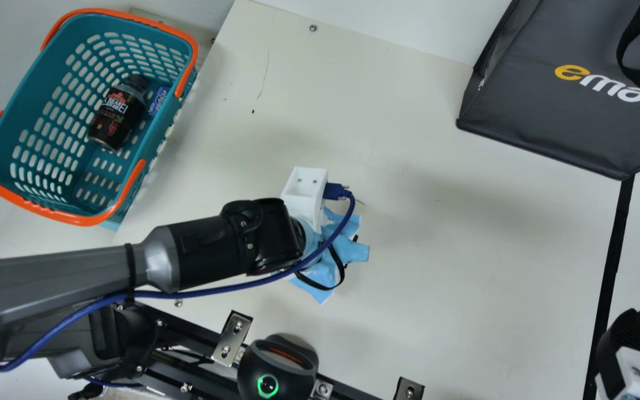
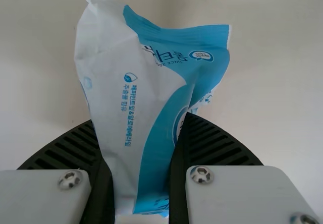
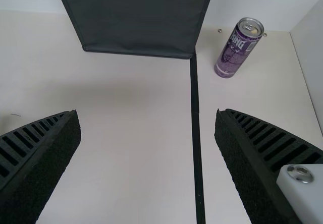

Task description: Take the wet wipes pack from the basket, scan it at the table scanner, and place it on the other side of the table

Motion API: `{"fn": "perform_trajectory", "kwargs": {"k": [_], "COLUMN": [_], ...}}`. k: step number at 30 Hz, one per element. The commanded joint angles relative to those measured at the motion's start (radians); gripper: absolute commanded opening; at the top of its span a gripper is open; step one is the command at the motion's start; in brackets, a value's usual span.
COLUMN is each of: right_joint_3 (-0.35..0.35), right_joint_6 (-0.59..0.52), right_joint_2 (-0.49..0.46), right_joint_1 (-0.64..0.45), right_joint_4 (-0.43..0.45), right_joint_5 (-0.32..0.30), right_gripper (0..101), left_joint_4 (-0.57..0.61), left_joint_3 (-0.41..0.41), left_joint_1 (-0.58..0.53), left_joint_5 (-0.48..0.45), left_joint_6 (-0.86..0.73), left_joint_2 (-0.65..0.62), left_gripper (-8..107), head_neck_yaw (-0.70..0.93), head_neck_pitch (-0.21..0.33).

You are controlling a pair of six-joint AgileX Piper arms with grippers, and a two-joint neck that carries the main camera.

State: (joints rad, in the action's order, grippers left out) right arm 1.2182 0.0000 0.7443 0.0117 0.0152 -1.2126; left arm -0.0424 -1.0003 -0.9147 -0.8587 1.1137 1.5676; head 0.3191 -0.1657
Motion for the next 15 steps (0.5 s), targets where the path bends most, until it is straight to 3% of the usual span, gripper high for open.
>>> {"fn": "perform_trajectory", "kwargs": {"k": [1,15], "right_joint_3": [0.000,0.000], "right_joint_6": [0.000,0.000], "right_joint_2": [0.000,0.000], "right_joint_1": [0.000,0.000], "right_joint_4": [0.000,0.000], "right_joint_5": [0.000,0.000], "right_gripper": [95,95], "left_joint_4": [0.005,0.010], "left_joint_3": [0.003,0.012], "left_joint_1": [0.001,0.014], "left_joint_5": [0.002,0.006], "left_joint_6": [-0.002,-0.024], "left_joint_2": [0.001,-0.018], "left_gripper": [35,82], "head_neck_yaw": [0.002,0.002], "head_neck_pitch": [0.027,0.027]}}
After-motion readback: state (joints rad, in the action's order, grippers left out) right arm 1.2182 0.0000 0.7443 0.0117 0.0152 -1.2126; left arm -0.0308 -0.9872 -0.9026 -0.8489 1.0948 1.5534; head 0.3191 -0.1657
